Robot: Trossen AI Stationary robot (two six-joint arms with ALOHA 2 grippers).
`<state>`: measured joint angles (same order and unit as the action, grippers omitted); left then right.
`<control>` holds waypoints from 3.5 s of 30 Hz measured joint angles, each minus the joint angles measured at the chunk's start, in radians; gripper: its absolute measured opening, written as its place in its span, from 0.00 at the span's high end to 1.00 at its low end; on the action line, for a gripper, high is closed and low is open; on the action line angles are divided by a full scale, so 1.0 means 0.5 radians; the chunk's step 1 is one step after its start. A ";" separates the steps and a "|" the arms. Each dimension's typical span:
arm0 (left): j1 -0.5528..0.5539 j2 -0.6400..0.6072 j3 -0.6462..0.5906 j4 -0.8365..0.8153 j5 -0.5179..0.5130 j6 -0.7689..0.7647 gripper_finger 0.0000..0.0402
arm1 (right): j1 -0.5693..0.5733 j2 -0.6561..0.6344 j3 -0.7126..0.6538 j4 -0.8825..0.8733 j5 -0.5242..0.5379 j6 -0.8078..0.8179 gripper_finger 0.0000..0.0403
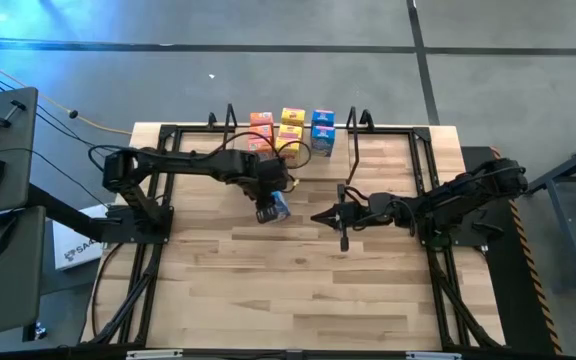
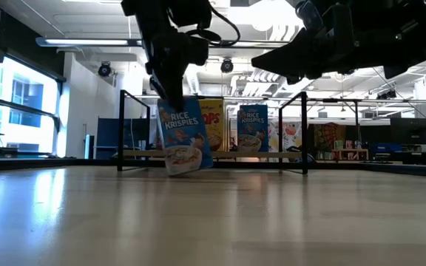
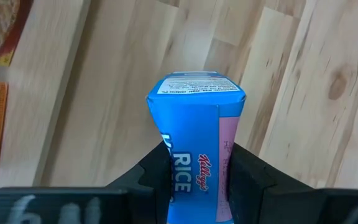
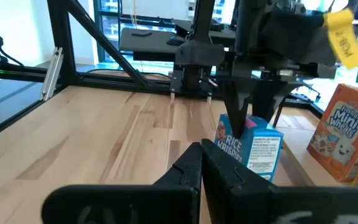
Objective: Stack cereal on shelf
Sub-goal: Put the blue cereal box on the shelf aligned with the other blue cereal boxes
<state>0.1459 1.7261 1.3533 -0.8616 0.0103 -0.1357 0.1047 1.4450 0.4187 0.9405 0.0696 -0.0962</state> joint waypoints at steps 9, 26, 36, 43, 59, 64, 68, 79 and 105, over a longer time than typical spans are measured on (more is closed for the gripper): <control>0.001 0.004 -0.001 -0.001 0.039 0.003 0.74 | -0.028 -0.003 0.000 0.012 -0.001 -0.050 1.00; -0.019 0.020 -0.012 0.016 0.068 0.006 0.54 | -0.053 -0.003 0.000 0.003 0.025 -0.035 1.00; -0.048 -0.103 -0.012 0.038 0.007 -0.005 0.45 | -0.112 -0.003 0.000 0.006 0.070 -0.016 1.00; -0.144 -0.367 -0.015 0.048 -0.112 0.033 0.45 | -0.157 -0.003 0.003 0.010 0.080 0.071 1.00; -0.502 -1.288 -1.566 2.096 -0.118 -0.133 0.73 | -0.119 -0.001 0.545 -0.807 0.010 0.162 0.51; -0.565 -1.445 -1.936 2.536 -0.262 -0.176 0.80 | -0.171 0.060 0.868 -1.239 -0.097 0.147 0.35; -0.582 -1.565 -2.118 2.692 -0.372 -0.178 0.84 | -0.227 0.250 1.140 -1.512 -0.156 0.105 0.32; -0.580 -1.776 -2.360 2.783 -0.449 -0.145 0.90 | -0.369 0.783 1.841 -2.319 -0.215 -0.025 0.32; -0.579 -1.789 -2.383 2.660 -0.529 -0.119 0.94 | -0.418 0.859 1.947 -2.496 -0.388 -0.038 0.72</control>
<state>-0.1436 0.8318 0.1616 0.4683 -0.2543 -0.1952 -0.1043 1.8745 1.3922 -0.3076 -0.1246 -0.1154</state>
